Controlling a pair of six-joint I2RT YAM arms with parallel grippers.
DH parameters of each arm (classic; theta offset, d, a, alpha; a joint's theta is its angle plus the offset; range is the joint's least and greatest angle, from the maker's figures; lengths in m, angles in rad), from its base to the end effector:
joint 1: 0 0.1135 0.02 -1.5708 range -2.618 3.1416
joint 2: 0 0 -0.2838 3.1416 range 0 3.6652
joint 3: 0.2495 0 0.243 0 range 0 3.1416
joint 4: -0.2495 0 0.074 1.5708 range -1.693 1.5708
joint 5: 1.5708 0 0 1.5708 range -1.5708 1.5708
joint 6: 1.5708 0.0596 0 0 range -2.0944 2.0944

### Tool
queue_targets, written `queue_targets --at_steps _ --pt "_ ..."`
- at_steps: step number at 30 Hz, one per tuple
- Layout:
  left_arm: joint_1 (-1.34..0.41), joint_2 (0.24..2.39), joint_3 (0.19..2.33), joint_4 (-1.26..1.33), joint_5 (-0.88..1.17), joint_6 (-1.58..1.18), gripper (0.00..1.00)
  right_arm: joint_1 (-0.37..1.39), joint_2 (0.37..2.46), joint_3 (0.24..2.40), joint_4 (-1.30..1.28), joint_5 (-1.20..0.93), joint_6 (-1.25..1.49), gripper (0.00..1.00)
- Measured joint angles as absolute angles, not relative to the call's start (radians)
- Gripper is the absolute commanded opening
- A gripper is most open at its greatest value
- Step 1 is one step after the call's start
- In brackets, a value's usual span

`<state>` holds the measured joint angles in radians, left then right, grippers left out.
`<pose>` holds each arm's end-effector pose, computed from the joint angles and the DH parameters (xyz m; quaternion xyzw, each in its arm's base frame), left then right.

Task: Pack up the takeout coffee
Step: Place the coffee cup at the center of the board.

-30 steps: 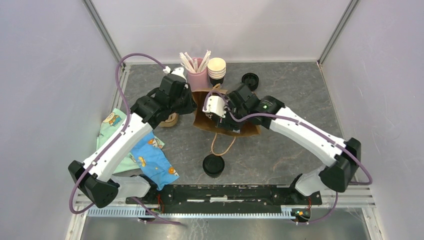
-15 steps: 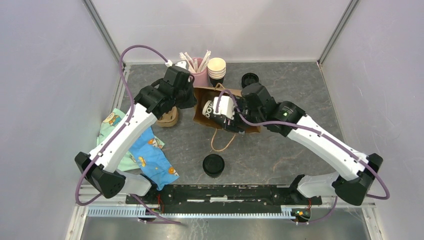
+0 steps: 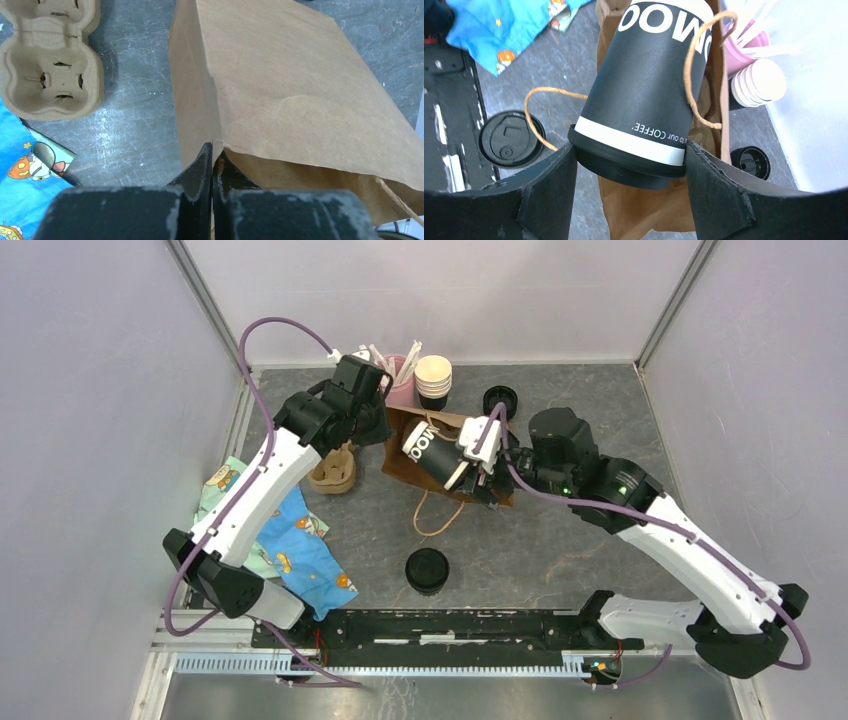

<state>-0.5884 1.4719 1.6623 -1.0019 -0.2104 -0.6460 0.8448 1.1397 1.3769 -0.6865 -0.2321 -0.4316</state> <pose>0.2589 -0.1578 0.4034 -0.0655 0.9222 -0.1338 0.3570 0.1458 0.1849 0.4277 -0.5506 0.6389 0.2043 0.4969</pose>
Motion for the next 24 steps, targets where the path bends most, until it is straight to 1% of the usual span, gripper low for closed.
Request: queue_targets --at_steps 6,11,15,16,18,21,22,24 --pt "-0.578 1.507 1.720 -1.053 -0.231 -0.666 0.02 0.845 1.071 1.414 -0.621 -0.189 -0.255 0.00" --pt "-0.564 1.536 1.739 -1.091 -0.228 -0.675 0.02 0.846 1.111 1.582 -0.606 -0.034 -0.133 0.00" --pt "-0.545 1.551 1.772 -1.127 -0.203 -0.685 0.02 0.791 1.221 1.796 -0.682 0.128 -0.071 0.00" --pt "-0.538 1.554 1.786 -1.138 -0.196 -0.691 0.02 0.747 1.266 1.869 -0.717 0.154 -0.051 0.00" --pt "-0.527 1.557 1.808 -1.157 -0.178 -0.691 0.02 0.650 1.325 1.941 -0.748 0.165 -0.020 0.00" --pt "-0.511 1.557 1.811 -1.177 -0.163 -0.692 0.02 0.448 1.375 1.942 -0.823 0.110 0.032 0.00" --pt "-0.509 1.557 1.811 -1.182 -0.156 -0.691 0.02 0.407 1.384 1.935 -0.843 0.089 0.042 0.00" --pt "-0.500 1.557 1.810 -1.188 -0.145 -0.691 0.02 0.273 1.411 1.913 -0.910 -0.009 0.064 0.00"
